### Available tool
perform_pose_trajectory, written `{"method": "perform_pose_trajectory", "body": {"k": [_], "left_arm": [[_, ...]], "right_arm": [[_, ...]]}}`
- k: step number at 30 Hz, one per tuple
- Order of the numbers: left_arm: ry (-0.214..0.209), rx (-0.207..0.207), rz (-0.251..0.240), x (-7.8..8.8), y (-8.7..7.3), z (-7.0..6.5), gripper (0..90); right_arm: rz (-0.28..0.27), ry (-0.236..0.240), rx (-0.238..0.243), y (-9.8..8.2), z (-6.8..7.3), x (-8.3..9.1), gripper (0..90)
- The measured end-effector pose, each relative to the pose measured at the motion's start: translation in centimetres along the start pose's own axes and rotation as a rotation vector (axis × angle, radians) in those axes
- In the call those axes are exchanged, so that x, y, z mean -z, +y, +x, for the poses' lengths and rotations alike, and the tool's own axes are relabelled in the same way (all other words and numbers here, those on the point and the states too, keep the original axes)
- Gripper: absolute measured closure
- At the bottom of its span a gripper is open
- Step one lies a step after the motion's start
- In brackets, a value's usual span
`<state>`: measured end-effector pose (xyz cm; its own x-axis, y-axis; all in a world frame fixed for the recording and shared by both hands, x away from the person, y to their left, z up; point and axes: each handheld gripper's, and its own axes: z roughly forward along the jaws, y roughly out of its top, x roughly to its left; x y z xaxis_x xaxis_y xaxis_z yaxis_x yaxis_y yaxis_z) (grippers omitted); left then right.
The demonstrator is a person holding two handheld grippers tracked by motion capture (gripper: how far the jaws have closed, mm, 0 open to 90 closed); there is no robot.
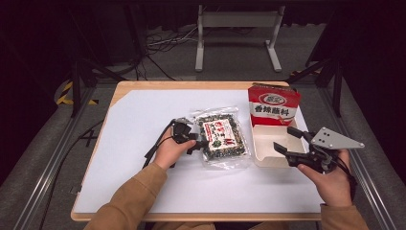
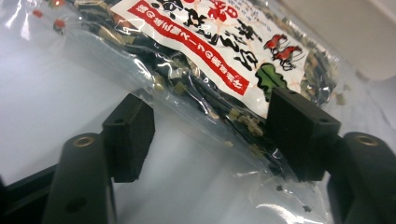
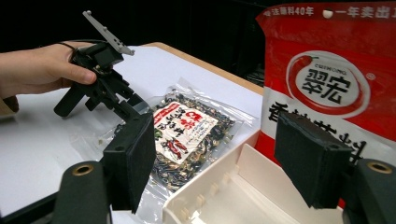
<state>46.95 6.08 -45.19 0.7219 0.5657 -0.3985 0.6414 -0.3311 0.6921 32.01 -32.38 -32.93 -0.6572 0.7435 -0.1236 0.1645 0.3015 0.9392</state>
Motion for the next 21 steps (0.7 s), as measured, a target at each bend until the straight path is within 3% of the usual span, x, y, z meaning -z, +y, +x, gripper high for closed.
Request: {"method": "perform_pose_trajectory", "body": {"k": [6, 14, 17, 21], "left_arm": [[0.003, -0.044, 0.007, -0.8, 0.5, -0.7, 42.2], [-0.007, -0.045, -0.001, -0.7, 0.8, -1.0, 53.3], [-0.039, -0.008, -0.009, -0.1, 1.0, -0.9, 62.7], [-0.043, -0.025, -0.018, 0.6, 1.1, -1.3, 73.4]], "right_arm": [[0.008, -0.018, -0.008, -0.4, 0.0, 0.4, 30.2], [0.016, -0.022, -0.011, -0.7, 0.1, 0.6, 30.2], [0.012, -0.024, -0.011, -0.8, 0.1, 0.7, 30.2], [0.013, -0.022, -0.010, -0.8, 0.1, 0.7, 30.2]]}}
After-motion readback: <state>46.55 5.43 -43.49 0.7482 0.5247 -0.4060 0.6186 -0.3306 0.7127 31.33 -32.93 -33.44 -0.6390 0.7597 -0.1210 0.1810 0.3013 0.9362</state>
